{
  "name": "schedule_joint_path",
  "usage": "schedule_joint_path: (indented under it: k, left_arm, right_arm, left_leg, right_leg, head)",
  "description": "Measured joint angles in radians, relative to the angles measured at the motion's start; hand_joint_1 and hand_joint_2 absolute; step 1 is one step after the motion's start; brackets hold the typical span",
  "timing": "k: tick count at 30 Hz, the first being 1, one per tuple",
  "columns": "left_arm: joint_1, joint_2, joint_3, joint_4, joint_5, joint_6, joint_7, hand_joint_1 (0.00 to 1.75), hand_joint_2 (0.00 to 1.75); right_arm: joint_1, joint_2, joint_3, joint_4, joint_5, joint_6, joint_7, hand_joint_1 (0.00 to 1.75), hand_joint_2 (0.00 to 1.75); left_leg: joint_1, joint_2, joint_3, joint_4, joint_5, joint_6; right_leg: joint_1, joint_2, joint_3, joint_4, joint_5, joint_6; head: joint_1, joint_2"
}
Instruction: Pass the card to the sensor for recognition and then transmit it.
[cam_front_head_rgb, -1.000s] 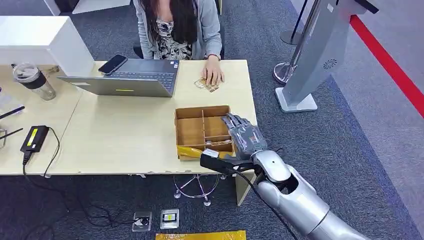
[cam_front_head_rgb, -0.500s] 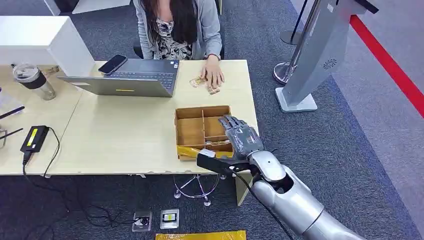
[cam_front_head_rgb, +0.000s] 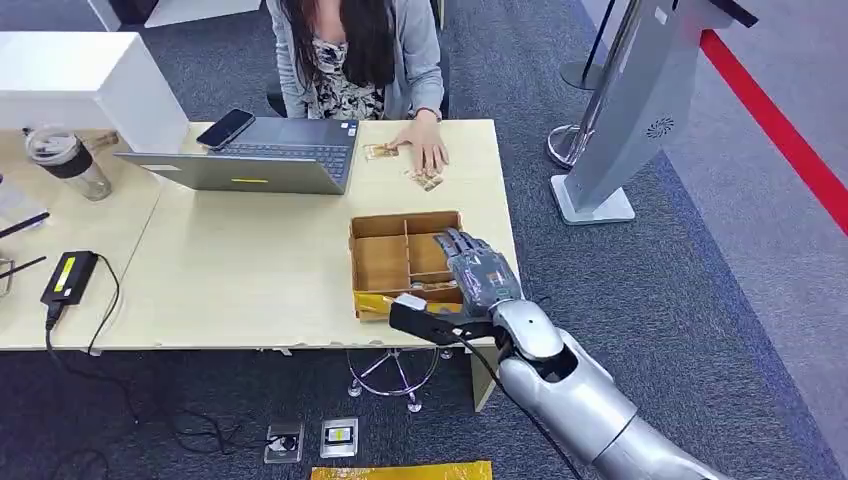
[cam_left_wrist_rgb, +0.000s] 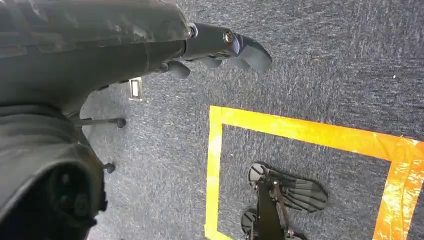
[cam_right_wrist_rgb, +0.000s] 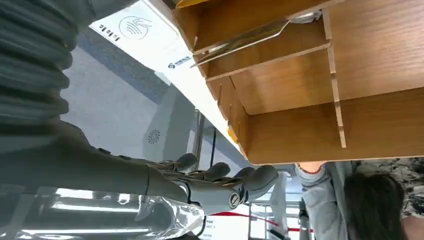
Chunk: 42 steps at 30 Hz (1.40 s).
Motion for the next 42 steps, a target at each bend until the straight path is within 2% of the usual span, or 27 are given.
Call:
schedule_joint_path:
  k: [8, 15, 22, 35, 42]
  left_arm:
    - [-0.003, 0.000, 0.000, 0.000, -0.003, -0.001, 0.001, 0.00, 0.00]
    - [-0.003, 0.000, 0.000, 0.000, -0.003, 0.002, 0.003, 0.00, 0.00]
    - [-0.003, 0.001, 0.000, 0.000, -0.003, 0.000, 0.003, 0.00, 0.00]
    - [-0.003, 0.000, 0.000, 0.000, -0.003, 0.000, 0.003, 0.00, 0.00]
    - [-0.003, 0.000, 0.000, 0.000, -0.003, 0.003, 0.003, 0.00, 0.00]
  right_arm:
    - [-0.003, 0.008, -0.002, 0.028, 0.002, -0.001, 0.008, 0.00, 1.75]
    - [-0.005, 0.007, -0.016, 0.032, -0.034, 0.033, 0.077, 0.00, 1.75]
    - [-0.004, 0.005, -0.029, 0.015, -0.050, 0.047, 0.092, 0.00, 1.75]
    - [0.007, 0.008, -0.028, 0.015, -0.039, 0.000, 0.050, 0.00, 1.75]
    - [0.030, 0.023, -0.026, 0.034, -0.016, -0.074, 0.014, 0.00, 1.75]
  left_leg:
    - [0.000, 0.000, 0.000, 0.000, 0.000, 0.000]
    - [0.000, 0.000, 0.000, 0.000, 0.000, 0.000]
    - [0.000, 0.000, 0.000, 0.000, 0.000, 0.000]
    - [0.000, 0.000, 0.000, 0.000, 0.000, 0.000]
    - [0.000, 0.000, 0.000, 0.000, 0.000, 0.000]
  right_leg:
    - [0.000, 0.000, 0.000, 0.000, 0.000, 0.000]
    - [0.000, 0.000, 0.000, 0.000, 0.000, 0.000]
    - [0.000, 0.000, 0.000, 0.000, 0.000, 0.000]
    - [0.000, 0.000, 0.000, 0.000, 0.000, 0.000]
    - [0.000, 0.000, 0.000, 0.000, 0.000, 0.000]
  head:
    - [0.000, 0.000]
    - [0.000, 0.000]
    - [0.000, 0.000]
    - [0.000, 0.000]
    - [0.000, 0.000]
